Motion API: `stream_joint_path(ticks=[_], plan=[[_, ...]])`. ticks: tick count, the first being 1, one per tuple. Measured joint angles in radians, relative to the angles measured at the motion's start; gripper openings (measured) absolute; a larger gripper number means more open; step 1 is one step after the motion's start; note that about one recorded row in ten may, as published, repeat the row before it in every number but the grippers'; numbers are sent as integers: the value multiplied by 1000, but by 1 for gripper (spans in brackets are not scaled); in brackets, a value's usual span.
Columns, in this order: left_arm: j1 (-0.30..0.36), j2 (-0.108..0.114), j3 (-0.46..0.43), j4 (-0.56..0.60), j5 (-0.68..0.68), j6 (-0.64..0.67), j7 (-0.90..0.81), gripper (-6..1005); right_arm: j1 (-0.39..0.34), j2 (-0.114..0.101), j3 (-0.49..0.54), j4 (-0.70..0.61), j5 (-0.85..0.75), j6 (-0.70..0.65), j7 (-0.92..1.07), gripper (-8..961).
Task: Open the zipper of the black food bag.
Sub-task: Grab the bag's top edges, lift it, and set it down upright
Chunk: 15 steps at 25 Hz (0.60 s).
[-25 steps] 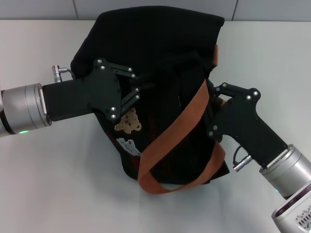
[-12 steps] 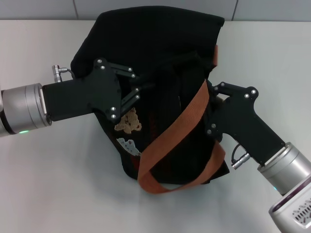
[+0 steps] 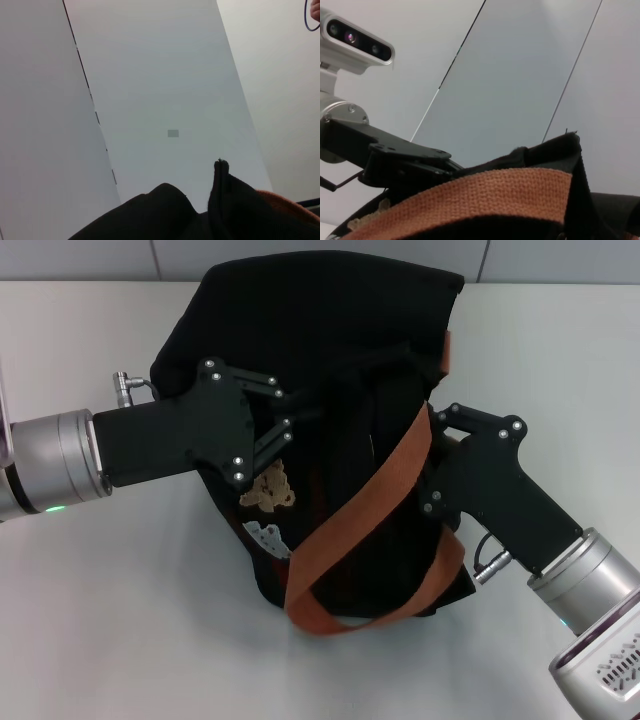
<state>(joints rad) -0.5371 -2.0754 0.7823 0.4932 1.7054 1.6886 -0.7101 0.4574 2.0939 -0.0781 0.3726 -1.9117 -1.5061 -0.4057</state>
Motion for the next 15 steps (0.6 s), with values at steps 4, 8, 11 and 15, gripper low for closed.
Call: stream_joint_path(ticks=[4,8,11,15], plan=[[0,0,0,-1,0,-3,0,70,4,0,0,0,2,0,9,54],[0,0,0,-1,0,-4,0,71,5,0,1,-2,2,0,11,104],[0,0,0,-1,0,-4,0,71,7,0,2,-2,2,0,11,113],[0,0,0,-1,0,-4,0,71,8,0,13,-6,3,0,11,109]])
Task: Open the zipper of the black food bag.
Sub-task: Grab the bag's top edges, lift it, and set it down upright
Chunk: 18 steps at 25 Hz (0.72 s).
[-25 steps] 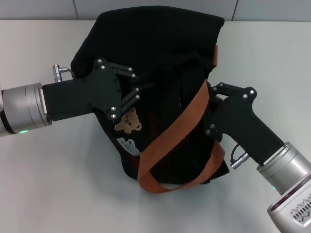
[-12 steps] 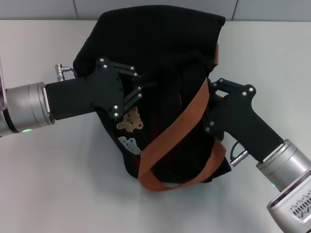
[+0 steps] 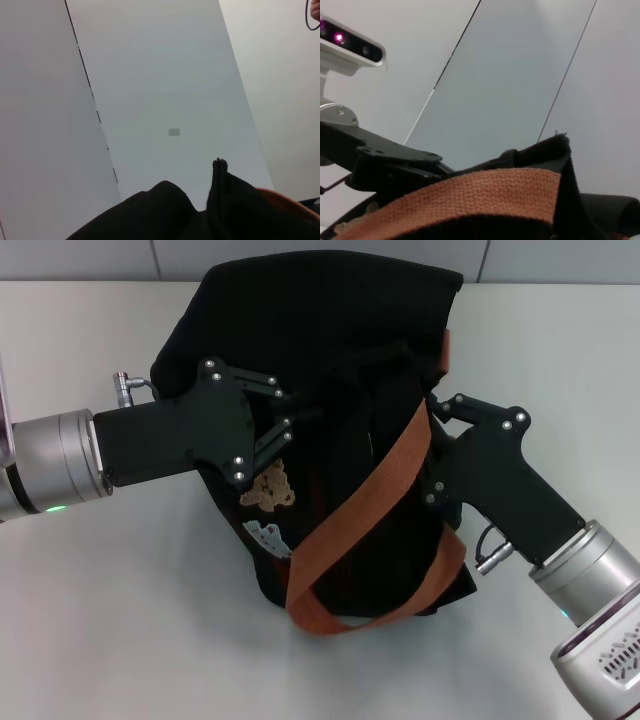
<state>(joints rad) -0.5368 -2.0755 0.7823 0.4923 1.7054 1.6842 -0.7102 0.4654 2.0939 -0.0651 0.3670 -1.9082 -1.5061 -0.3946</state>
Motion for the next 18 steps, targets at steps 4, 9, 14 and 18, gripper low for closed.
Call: stream_joint_path(ticks=[4,9,14,18], plan=[[0,0,-1,0,0,0,1,71,-1,0,1,-8,0,3,0,107],[0,0,0,-3,0,-1,14,72,0,0,1,-8,0,10,0,106],[0,0,0,-8,0,-1,15,77,0,0,1,-6,-5,11,0,107],[0,0,0,-8,0,-2,15,80,5,0,0,-5,-6,15,0,106]])
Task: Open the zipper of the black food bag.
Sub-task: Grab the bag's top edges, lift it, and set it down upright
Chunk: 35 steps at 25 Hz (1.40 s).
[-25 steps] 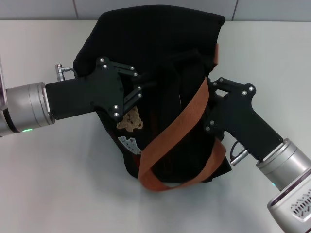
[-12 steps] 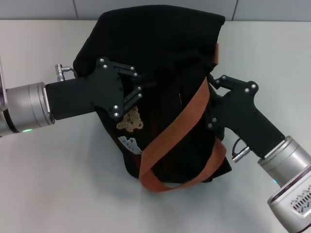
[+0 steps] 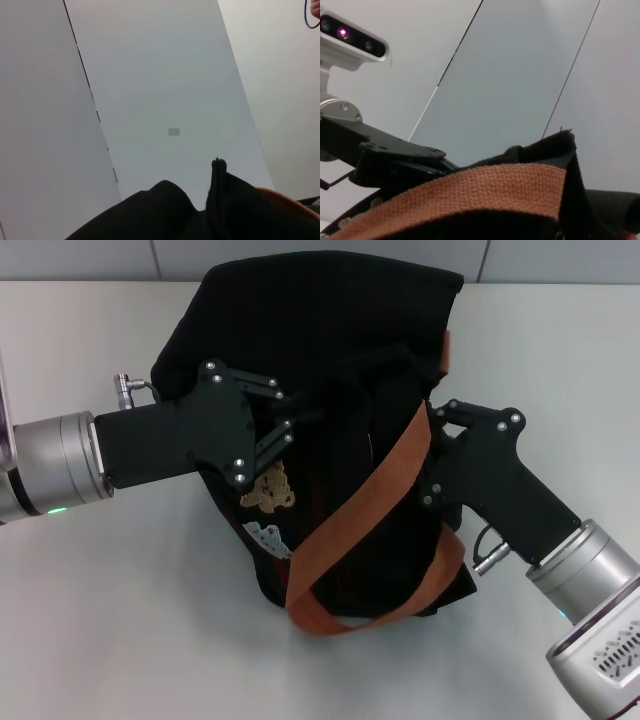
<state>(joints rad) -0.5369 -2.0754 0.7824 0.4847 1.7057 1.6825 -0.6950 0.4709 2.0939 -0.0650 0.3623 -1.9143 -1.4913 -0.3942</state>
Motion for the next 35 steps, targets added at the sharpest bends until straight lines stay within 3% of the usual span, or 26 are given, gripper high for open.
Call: stream_joint_path(ticks=[6,14,24,35], plan=[[1,0,-3,-2,0,3,0,85,2,0,-3,1,-1,12,0,-2],[18,0,-7,-2,-40,6,0,92,-2,0,-8,-6,-2,22,0,-3],[87,6,-13,-3,-187,-2,26,100,-39,0,1,-35,4,39,-1,-3],[162,8,-158,-5,-213,-9,51,109,-120,0,114,-116,7,68,48,-2]])
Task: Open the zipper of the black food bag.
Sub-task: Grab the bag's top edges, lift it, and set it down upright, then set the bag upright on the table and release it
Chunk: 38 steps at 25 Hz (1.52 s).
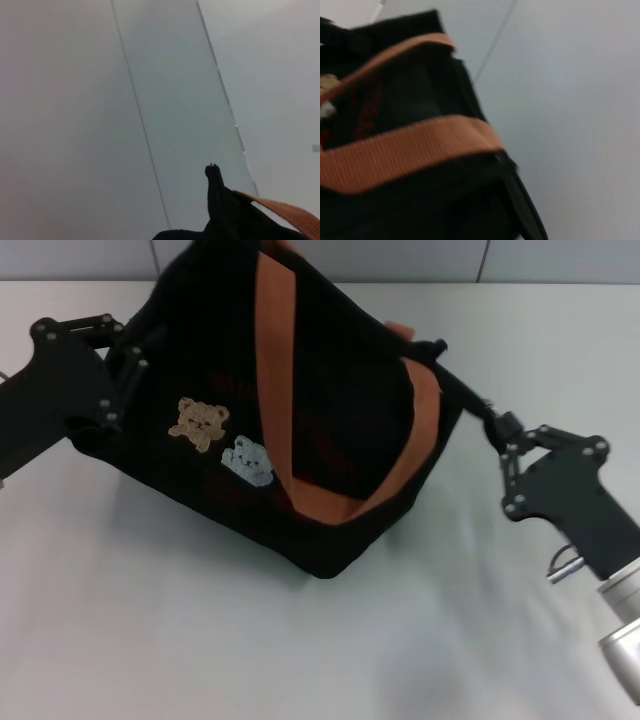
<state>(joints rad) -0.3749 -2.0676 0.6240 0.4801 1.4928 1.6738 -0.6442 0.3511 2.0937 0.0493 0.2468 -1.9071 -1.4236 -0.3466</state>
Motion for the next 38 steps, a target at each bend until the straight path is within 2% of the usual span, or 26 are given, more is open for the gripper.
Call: stream_joint_path(ticks=[13,20,30,34,38], plan=[[7,1,-23,-58,-14,-26,18,120,7,-1,62,-25,1,-19,92,52],[7,1,-105,-110,-16,-34,42,125,16,-3,103,-32,0,-17,151,81],[-31,-4,-183,-202,-20,-114,25,134,37,-6,211,-35,1,-5,320,122],[-33,-2,-194,-216,-20,-110,-1,137,47,-6,212,-47,1,-5,358,262],[-22,2,-244,-208,-22,-82,-91,296,51,-7,212,-51,1,-6,399,374]])
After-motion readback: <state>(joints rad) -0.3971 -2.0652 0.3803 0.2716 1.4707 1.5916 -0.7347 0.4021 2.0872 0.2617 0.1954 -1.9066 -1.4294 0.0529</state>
